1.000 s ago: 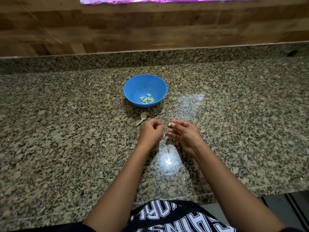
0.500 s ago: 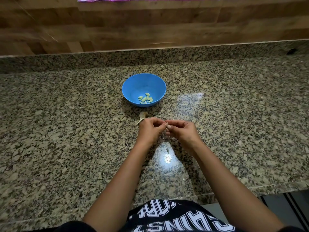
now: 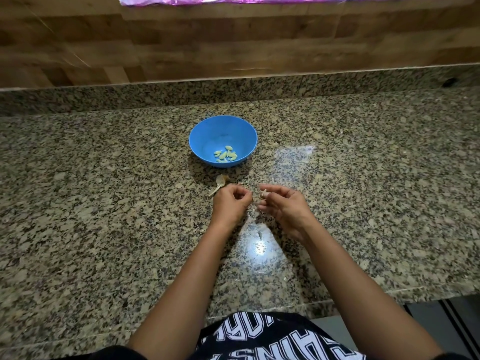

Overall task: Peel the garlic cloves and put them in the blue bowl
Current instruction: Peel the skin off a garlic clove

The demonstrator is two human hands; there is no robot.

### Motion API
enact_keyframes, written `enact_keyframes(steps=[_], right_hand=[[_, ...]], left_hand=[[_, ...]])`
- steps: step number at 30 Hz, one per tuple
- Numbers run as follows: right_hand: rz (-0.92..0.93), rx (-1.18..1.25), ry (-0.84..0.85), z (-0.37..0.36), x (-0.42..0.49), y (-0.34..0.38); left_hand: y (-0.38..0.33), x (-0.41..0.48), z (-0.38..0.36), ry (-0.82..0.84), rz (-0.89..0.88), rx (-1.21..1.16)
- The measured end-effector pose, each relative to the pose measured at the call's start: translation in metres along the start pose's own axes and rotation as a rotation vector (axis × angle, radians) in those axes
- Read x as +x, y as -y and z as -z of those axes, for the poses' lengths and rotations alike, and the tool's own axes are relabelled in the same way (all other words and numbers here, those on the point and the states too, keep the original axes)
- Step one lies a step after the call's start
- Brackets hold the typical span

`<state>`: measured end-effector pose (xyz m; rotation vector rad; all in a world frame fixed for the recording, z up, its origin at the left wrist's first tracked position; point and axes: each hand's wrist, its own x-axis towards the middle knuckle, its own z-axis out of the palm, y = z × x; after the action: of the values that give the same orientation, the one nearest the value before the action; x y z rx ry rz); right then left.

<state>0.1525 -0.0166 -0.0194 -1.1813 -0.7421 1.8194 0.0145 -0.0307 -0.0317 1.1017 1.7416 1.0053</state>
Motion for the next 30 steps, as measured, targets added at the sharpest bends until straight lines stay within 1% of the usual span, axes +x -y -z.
enact_keyframes(steps=[3,5,8,11,15,18,20,27,28,30], right_hand=[[0.029,-0.012,-0.031,0.004,0.004,0.003],[0.054,-0.081,-0.076,0.009,0.010,0.007],[0.099,-0.259,-0.178,0.017,0.026,0.015],[0.117,-0.427,-0.259,0.019,0.043,0.024],[0.155,-0.699,-0.358,0.016,0.059,0.029],[0.205,-0.851,-0.362,0.015,0.062,0.030],[0.229,-0.892,-0.357,0.016,0.060,0.027],[0.307,-0.836,-0.415,0.027,0.039,0.006],[0.326,-0.853,-0.400,0.027,0.036,0.002],[0.378,-0.942,-0.315,0.024,0.028,-0.007]], left_hand=[[-0.002,-0.001,-0.002,-0.009,-0.014,0.038],[-0.004,-0.001,-0.004,-0.008,-0.022,0.054],[-0.008,0.004,-0.010,0.002,-0.044,0.100],[-0.012,0.010,-0.017,0.013,-0.091,0.225],[-0.012,0.017,-0.025,0.013,-0.197,0.395],[-0.009,0.016,-0.026,0.012,-0.248,0.441],[-0.007,0.013,-0.026,0.012,-0.267,0.445],[0.007,-0.005,-0.017,-0.015,-0.307,0.387],[0.009,-0.007,-0.016,-0.026,-0.314,0.383],[0.011,-0.012,-0.011,-0.042,-0.341,0.372]])
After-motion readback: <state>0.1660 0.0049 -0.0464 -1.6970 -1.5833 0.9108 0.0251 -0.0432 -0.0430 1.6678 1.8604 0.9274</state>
